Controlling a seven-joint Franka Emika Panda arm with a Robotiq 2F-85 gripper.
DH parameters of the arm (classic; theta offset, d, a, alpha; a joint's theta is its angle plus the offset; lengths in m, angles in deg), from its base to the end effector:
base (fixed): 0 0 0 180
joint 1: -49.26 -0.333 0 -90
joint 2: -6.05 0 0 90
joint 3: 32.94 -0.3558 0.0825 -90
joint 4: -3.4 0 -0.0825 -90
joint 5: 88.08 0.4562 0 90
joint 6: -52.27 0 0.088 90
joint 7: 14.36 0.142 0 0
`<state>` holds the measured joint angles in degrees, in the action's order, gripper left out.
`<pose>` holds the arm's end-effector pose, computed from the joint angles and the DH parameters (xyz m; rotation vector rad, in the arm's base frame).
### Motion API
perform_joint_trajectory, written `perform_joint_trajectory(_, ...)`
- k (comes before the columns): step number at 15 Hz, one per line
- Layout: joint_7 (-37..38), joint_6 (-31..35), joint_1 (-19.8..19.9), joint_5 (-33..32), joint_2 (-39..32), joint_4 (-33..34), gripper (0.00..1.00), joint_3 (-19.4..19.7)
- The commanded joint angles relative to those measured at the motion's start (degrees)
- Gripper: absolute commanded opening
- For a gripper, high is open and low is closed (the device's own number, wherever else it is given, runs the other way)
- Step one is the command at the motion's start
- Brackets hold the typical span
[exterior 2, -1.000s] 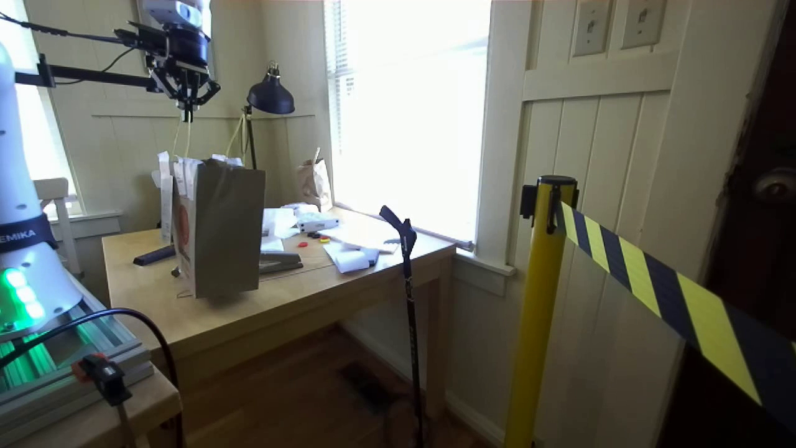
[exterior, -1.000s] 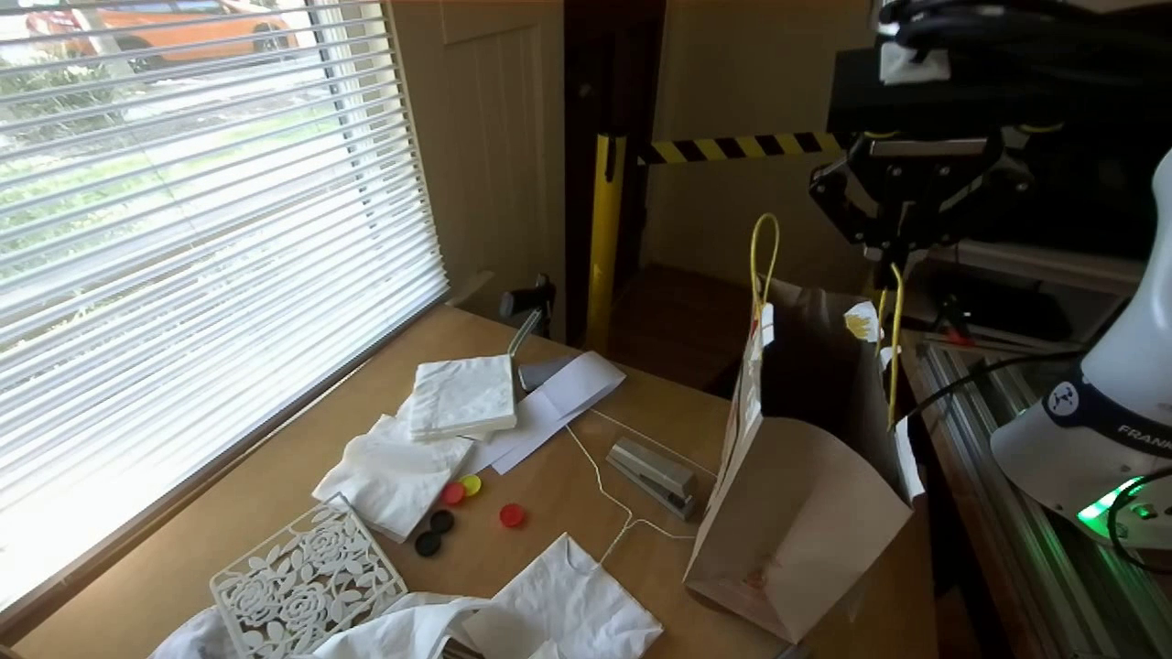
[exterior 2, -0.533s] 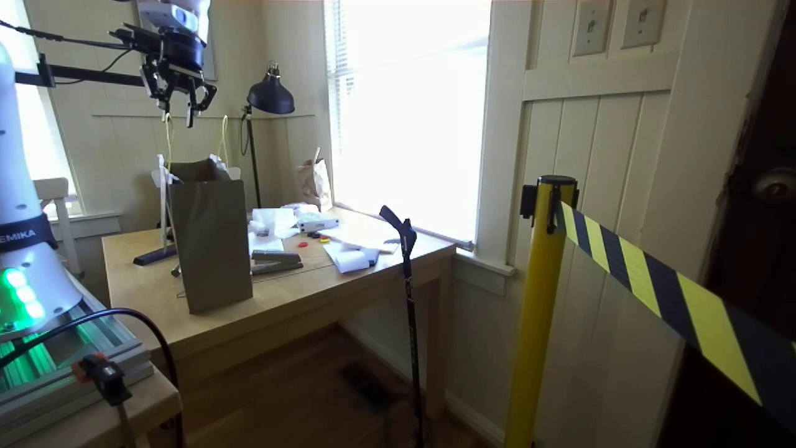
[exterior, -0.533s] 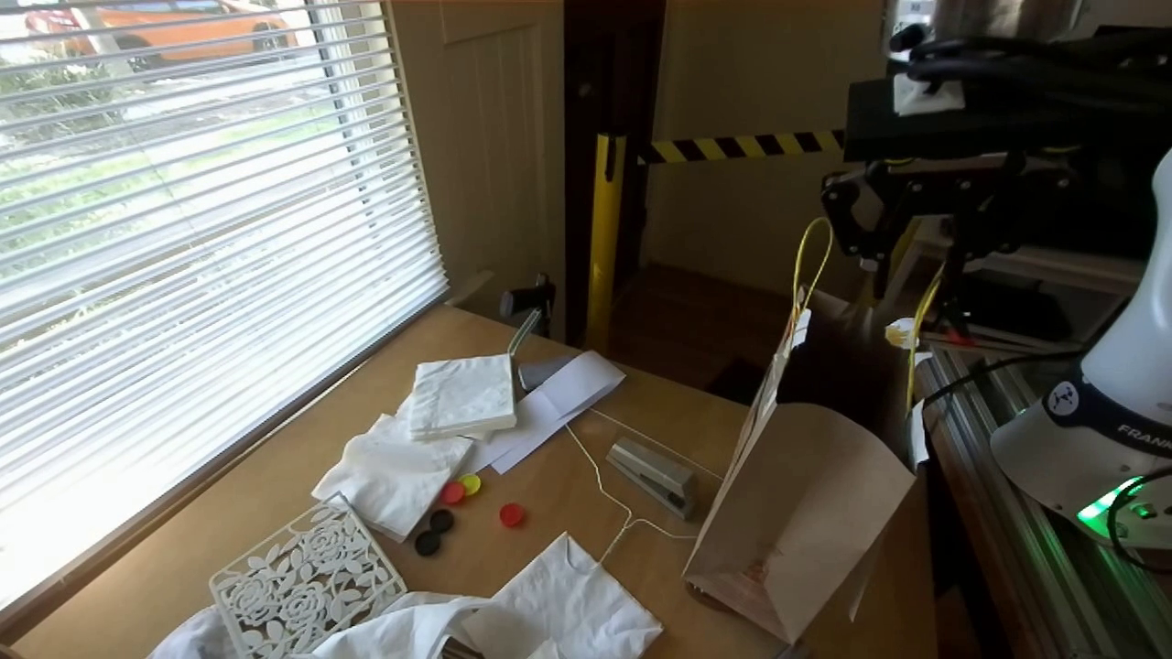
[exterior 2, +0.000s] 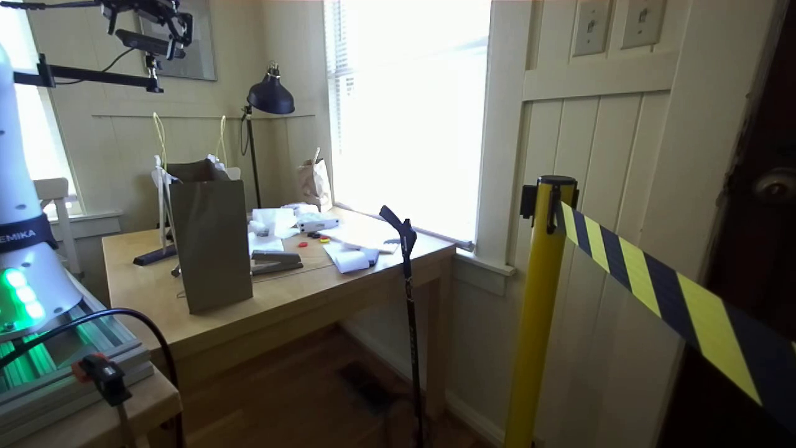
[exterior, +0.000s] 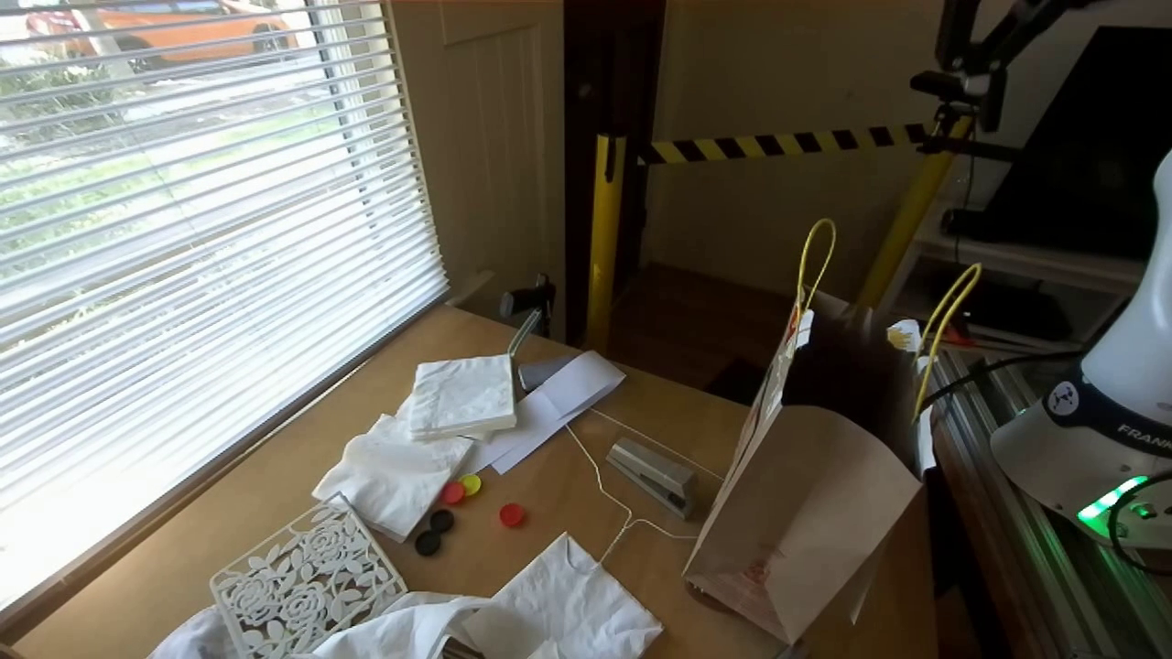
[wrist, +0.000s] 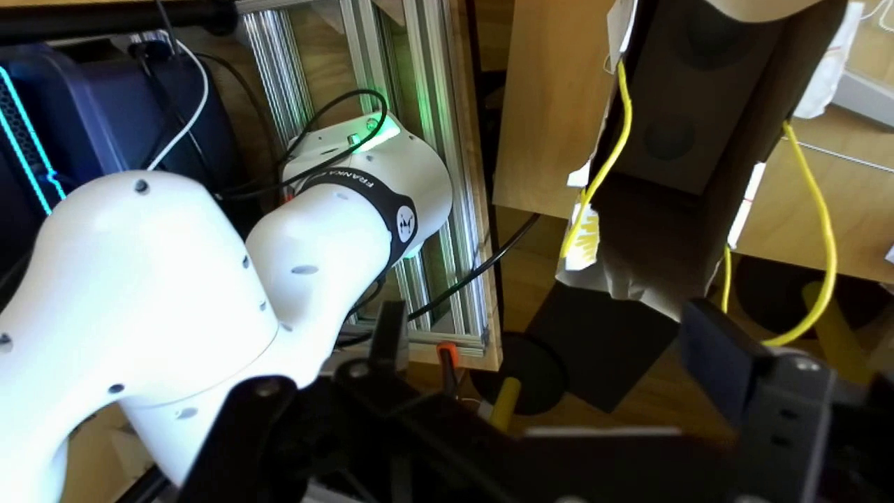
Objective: Move the brown bag
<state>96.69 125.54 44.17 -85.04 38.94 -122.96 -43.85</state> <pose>0.3525 0.1231 0.5627 1.8421 -2.1004 -0.1726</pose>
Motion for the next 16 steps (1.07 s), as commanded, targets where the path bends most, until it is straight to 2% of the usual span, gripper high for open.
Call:
perform_joint_trajectory(1, -8.78, -5.42, 1.52, -4.97, 2.46, 6.25, 1.00, 1.32)
perform_joint_trajectory(4, -15.00, -5.55, 3.37, -11.95, 3.01, 9.76, 1.00, 1.74)
perform_joint_trajectory(5, -12.33, -4.82, 3.56, -8.28, 2.95, 7.61, 1.00, 0.67)
perform_joint_trajectory(7, -14.28, -4.82, 4.43, -10.09, 3.17, 9.00, 1.00, 1.06)
perform_joint_trajectory(16, -14.51, -4.82, 4.53, -10.35, 3.14, 9.11, 1.00, 1.03)
